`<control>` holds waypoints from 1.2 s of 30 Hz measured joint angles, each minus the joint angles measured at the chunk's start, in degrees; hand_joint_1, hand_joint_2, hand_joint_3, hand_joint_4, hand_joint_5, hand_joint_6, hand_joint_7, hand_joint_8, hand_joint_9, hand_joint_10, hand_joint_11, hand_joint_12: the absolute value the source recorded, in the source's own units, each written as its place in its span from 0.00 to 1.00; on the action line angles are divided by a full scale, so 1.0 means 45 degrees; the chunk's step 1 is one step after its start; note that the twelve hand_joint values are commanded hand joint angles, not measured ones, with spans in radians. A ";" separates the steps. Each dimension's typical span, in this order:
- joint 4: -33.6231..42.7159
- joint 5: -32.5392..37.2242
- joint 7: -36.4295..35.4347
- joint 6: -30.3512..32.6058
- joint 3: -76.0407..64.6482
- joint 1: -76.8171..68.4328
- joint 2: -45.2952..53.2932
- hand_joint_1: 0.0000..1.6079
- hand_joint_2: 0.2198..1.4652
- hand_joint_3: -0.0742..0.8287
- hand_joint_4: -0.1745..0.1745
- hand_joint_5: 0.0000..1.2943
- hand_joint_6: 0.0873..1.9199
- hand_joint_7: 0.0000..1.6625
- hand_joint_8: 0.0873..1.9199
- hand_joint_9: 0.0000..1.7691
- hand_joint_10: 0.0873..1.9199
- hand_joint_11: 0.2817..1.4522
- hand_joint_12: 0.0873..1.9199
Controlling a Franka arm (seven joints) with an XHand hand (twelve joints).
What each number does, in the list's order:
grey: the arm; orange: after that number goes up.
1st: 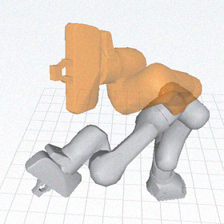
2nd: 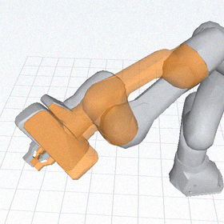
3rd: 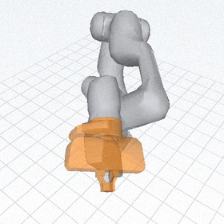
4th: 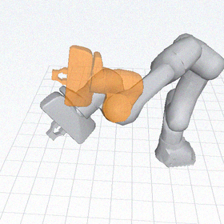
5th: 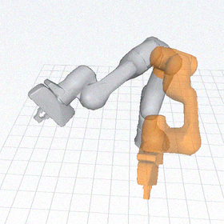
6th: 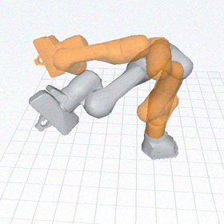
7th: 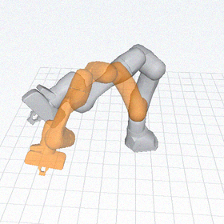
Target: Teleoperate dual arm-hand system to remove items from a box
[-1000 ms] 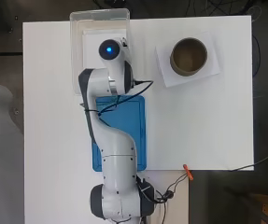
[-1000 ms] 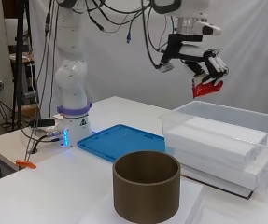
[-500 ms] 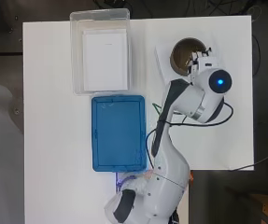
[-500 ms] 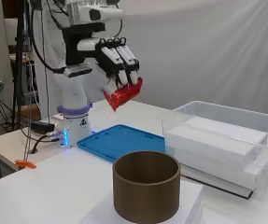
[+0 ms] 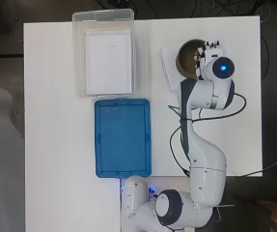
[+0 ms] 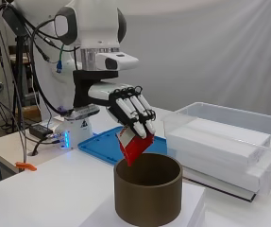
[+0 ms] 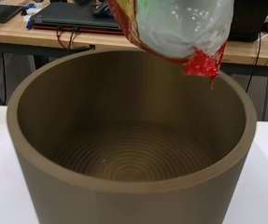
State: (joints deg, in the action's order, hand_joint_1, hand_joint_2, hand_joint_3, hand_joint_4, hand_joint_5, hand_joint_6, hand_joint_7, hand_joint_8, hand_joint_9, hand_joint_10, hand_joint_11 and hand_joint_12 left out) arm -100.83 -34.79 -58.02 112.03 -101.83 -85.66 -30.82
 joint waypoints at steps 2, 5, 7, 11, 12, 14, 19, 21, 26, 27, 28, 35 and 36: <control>0.0295 0.0075 -0.0022 -0.0511 -0.0169 -0.0382 -0.0276 0.12 0.46 0.07 0.51 0.12 0.07 0.10 0.00 0.20 0.00 0.21 0.00; 0.1325 -0.0058 -0.0015 -0.1818 -0.0575 -0.1524 -0.0902 0.01 0.45 0.09 0.40 0.01 0.00 0.03 0.00 0.15 0.00 0.19 0.00; 0.1805 -0.0111 0.0018 -0.2523 -0.0653 -0.2166 -0.1107 0.00 0.52 0.09 0.47 0.09 0.00 0.16 0.00 0.25 0.00 0.24 0.00; 0.1512 -0.0342 0.0074 -0.2984 0.0027 -0.1852 -0.1132 0.00 0.56 0.08 0.56 0.24 0.00 0.36 0.00 0.41 0.00 0.35 0.00; 0.1359 -0.0437 0.0158 -0.2772 0.0455 -0.1536 -0.1136 0.00 0.56 0.07 0.57 0.25 0.00 0.37 0.00 0.41 0.00 0.35 0.00; 0.1060 -0.0570 0.0321 -0.2601 0.1464 -0.0885 -0.1173 0.00 0.56 0.08 0.58 0.26 0.00 0.37 0.00 0.41 0.00 0.35 0.00; -0.0330 -0.0985 0.1138 -0.3213 0.5572 0.2108 -0.1689 0.00 0.54 0.07 0.58 0.25 0.00 0.36 0.00 0.39 0.00 0.32 0.00; -0.1187 -0.1073 0.1739 -0.3637 0.7840 0.3833 -0.2119 0.00 0.52 0.06 0.56 0.18 0.00 0.30 0.00 0.34 0.00 0.29 0.00; -0.2922 -0.0437 0.2844 -0.5024 1.2397 0.7792 -0.3147 0.00 0.49 0.06 0.57 0.11 0.00 0.26 0.00 0.31 0.00 0.25 0.00; -0.3353 -0.0277 0.2987 -0.5147 1.3084 0.8579 -0.3407 0.00 0.49 0.07 0.58 0.13 0.00 0.29 0.00 0.32 0.00 0.27 0.00; -0.3901 -0.0085 0.3222 -0.5250 1.3875 0.9510 -0.3708 0.00 0.50 0.08 0.59 0.16 0.00 0.32 0.00 0.35 0.00 0.29 0.00; -0.5125 0.2546 0.4239 -0.5508 1.5997 1.1905 -0.4732 0.00 0.55 0.10 0.54 0.21 0.00 0.39 0.00 0.40 0.00 0.32 0.00; -0.5197 0.2775 0.4284 -0.5587 1.6098 1.2100 -0.4833 0.00 0.56 0.10 0.54 0.21 0.00 0.39 0.00 0.40 0.00 0.31 0.00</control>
State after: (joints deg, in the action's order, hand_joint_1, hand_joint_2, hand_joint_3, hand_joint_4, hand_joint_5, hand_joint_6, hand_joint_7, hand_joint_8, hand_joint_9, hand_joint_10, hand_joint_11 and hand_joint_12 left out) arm -124.22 -22.30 -38.74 86.89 -29.39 -31.21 -52.57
